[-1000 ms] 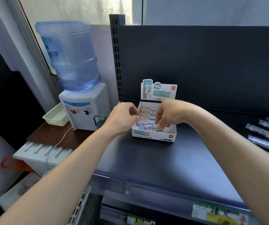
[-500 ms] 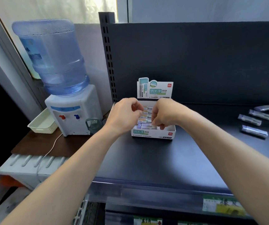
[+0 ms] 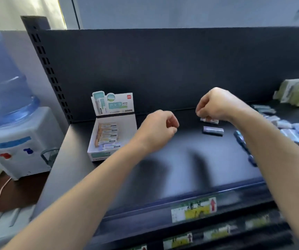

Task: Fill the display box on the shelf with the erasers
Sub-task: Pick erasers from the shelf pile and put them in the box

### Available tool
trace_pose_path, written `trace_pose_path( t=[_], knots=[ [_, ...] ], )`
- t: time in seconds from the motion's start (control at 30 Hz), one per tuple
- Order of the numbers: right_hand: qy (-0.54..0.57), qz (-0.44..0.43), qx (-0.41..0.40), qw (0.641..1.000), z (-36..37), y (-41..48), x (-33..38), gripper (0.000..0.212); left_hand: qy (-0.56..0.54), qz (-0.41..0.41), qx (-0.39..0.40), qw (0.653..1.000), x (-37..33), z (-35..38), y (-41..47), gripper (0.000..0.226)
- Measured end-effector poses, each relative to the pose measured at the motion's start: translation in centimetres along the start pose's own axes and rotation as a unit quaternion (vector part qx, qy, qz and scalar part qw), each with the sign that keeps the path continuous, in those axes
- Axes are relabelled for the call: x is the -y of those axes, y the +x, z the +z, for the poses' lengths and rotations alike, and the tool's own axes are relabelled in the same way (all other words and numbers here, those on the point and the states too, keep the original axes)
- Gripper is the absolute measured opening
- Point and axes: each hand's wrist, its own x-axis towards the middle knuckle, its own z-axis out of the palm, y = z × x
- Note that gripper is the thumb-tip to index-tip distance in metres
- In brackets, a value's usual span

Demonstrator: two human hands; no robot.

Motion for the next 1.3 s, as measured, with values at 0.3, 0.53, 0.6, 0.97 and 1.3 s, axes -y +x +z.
trace_pose_path(
  t=[0.3,0.53,0.6,0.97,1.3],
  knots=[
    [-0.057,0.050,-0.016,0.997,-3.7,1.2,-11.0,0.018,0.040,-0.011,0.070,0.997,-5.2,7.9,5.4,0.016],
    [-0.103,0.028,0.076,0.991,-5.1,2.4,-16.2,0.013,0.061,-0.034,0.062,0.996,-8.0,12.0,7.9,0.019],
    [-0.102,0.007,0.094,0.990,-5.0,2.6,-17.1,0.012,0.054,-0.030,0.070,0.996,-9.1,13.0,8.2,0.019],
    [-0.093,-0.029,0.108,0.989,-6.0,4.1,-20.4,0.025,0.060,-0.060,0.081,0.993,-11.4,15.2,9.5,0.013],
    [-0.098,0.050,0.060,0.992,-8.7,3.8,-24.4,0.016,0.020,0.004,0.102,0.995,-16.2,18.5,11.3,0.011]
  ],
)
